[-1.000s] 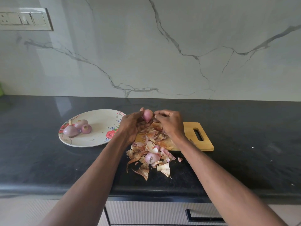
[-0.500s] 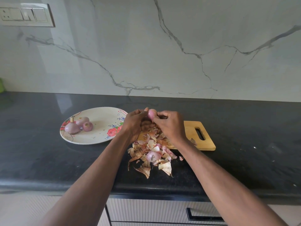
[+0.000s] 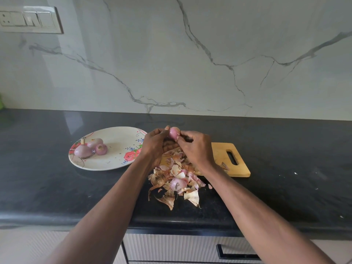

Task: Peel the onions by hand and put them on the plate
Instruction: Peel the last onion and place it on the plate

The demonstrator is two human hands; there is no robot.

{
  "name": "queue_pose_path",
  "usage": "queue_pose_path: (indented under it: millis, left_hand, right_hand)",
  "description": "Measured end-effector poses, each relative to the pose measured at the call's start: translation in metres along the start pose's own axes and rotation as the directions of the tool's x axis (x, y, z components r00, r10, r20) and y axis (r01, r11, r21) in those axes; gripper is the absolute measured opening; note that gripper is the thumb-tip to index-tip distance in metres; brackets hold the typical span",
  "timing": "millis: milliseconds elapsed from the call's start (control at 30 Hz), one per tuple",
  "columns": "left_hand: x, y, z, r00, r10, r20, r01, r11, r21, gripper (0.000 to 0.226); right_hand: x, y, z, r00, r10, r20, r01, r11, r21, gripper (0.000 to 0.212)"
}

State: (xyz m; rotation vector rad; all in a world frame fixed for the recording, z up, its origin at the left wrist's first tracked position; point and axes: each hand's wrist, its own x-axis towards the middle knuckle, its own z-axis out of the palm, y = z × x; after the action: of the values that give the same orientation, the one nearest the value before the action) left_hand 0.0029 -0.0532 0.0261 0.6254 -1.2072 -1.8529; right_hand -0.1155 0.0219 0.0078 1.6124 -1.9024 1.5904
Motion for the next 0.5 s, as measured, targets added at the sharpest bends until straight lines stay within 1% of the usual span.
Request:
queue_pose_path:
  millis: [67, 200, 300, 400, 500]
  left_hand:
    - [0.0003, 0.0010, -0.0010, 1.000, 0.003, -0.002, -0.003, 1.000, -0.018, 0.019]
    - [0.0016, 0.0008, -0.0027, 1.000, 0.002, 0.016, -0.002, 1.000, -0.010, 0.018]
    - [0.0018, 0.0004, -0.0012, 1.000, -0.003, 0.024, 0.003, 1.000, -0.010, 0.017]
    - [0.0003, 0.0014, 0.0003, 0.999, -0.001, 0.035, 0.001, 1.000, -0.016, 0.012]
    - [-0.0007, 0.0019, -0.0002, 0.998, -0.010, 0.054, 0.011, 1.000, -0.018, 0.012]
  right_hand:
    - [0.0011, -0.0016, 0.0007, 1.000, -0.025, -0.019, 0.025, 1.000, -0.002, 0.030]
    - [0.0037, -0.0017, 0.0009, 0.997, -0.028, -0.070, 0.029, 1.000, 0.006, 0.016]
    - [0.0037, 0.0004, 0.0010, 0.996, -0.056, -0.067, 0.055, 0.998, -0.016, 0.009]
    - [0.0034, 0.0014, 0.0019, 0.993, -0.107, -0.056, 0.105, 0.994, -0.043, 0.008]
    - [0.0033, -0.0003, 0.0014, 0.992, -0.111, -0.063, 0.109, 0.993, -0.038, 0.013]
